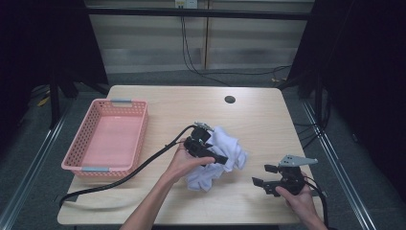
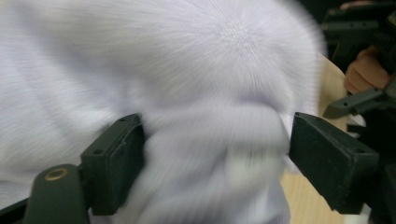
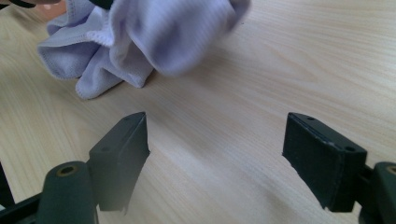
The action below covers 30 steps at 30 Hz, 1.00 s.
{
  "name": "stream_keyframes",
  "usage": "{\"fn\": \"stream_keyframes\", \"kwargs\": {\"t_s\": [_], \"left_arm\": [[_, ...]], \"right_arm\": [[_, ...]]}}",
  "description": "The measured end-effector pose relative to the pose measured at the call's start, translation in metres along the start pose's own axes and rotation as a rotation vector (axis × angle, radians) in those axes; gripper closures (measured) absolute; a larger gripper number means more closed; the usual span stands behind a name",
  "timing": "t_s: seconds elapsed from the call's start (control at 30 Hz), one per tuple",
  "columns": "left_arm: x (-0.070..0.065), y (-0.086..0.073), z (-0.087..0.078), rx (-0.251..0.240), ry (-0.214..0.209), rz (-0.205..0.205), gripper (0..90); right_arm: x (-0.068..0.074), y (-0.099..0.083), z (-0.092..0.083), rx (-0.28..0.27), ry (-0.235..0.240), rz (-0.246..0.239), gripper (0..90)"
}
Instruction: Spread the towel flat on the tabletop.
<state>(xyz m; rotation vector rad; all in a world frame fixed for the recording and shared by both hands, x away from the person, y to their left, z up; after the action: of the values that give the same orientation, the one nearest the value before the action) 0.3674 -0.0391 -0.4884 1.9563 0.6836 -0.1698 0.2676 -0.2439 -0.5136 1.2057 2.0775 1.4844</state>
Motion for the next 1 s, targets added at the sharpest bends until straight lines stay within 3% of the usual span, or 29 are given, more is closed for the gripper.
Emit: {"fn": "stream_keyframes", "kwargs": {"t_s": [0.07,0.1,0.17,0.2,0.27,0.33,0.43,0.57,0.63,0.67,0.73,0.77,0.83,0.87,0.93,1.0], "left_arm": [[0.001,0.004,-0.008,-0.016,0.045,0.014,15.3],[-0.001,0.006,-0.012,-0.028,0.044,0.014,16.6],[-0.005,0.009,-0.025,-0.076,-0.002,0.010,15.9],[-0.005,0.008,-0.032,-0.081,0.003,0.015,16.3],[-0.003,0.005,-0.047,-0.077,0.062,0.032,15.4],[-0.005,0.000,-0.057,-0.089,0.053,0.019,16.8],[-0.007,-0.014,-0.074,-0.091,0.061,0.013,26.4],[-0.015,-0.034,-0.090,-0.070,0.079,0.019,32.1],[-0.022,-0.044,-0.097,-0.072,0.069,0.010,38.1],[-0.028,-0.051,-0.100,-0.074,0.060,0.015,43.9],[-0.036,-0.062,-0.105,-0.076,0.036,0.004,47.2],[-0.040,-0.070,-0.106,-0.075,0.021,0.001,52.2],[-0.047,-0.084,-0.106,-0.087,-0.006,-0.018,56.6],[-0.049,-0.089,-0.105,-0.070,-0.020,-0.030,57.3],[-0.050,-0.089,-0.104,-0.073,-0.002,0.008,57.1],[-0.045,-0.083,-0.102,-0.120,-0.010,-0.019,52.8]], "right_arm": [[0.000,0.000,0.000,0.002,-0.003,0.002,22.3],[0.000,0.000,0.000,0.003,-0.002,0.004,22.3],[0.001,0.000,0.000,0.003,-0.004,0.007,22.3],[0.001,0.000,0.000,0.000,-0.004,0.006,22.3],[0.003,0.002,0.000,-0.011,-0.004,0.008,22.3],[0.005,0.004,-0.001,-0.016,-0.004,0.005,22.3],[0.011,0.009,-0.001,-0.029,0.008,-0.007,23.3],[0.023,0.020,0.004,-0.045,0.040,-0.028,32.2],[0.031,0.027,0.009,-0.046,0.065,-0.034,45.3],[0.036,0.031,0.012,-0.045,0.074,-0.038,49.2],[0.047,0.040,0.021,-0.043,0.112,-0.037,62.5],[0.053,0.043,0.027,-0.033,0.133,-0.050,65.8],[0.063,0.048,0.040,-0.033,0.191,-0.017,70.9],[0.065,0.048,0.048,-0.022,0.210,-0.020,71.6],[0.062,0.047,0.063,0.002,0.184,-0.050,70.8],[0.054,0.042,0.076,0.028,0.136,-0.071,63.4]]}}
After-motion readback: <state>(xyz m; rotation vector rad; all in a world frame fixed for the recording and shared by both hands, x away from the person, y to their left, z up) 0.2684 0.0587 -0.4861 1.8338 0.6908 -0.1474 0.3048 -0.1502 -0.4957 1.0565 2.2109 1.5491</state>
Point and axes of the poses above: each handheld gripper's, and its own axes: z roughly forward along the jaws, y roughly out of its top, x roughly to its left, the point moved 7 cm from there along z, roughly forward along the jaws, and after that the axes turned 13 degrees about -x, right-handed, at the moved point
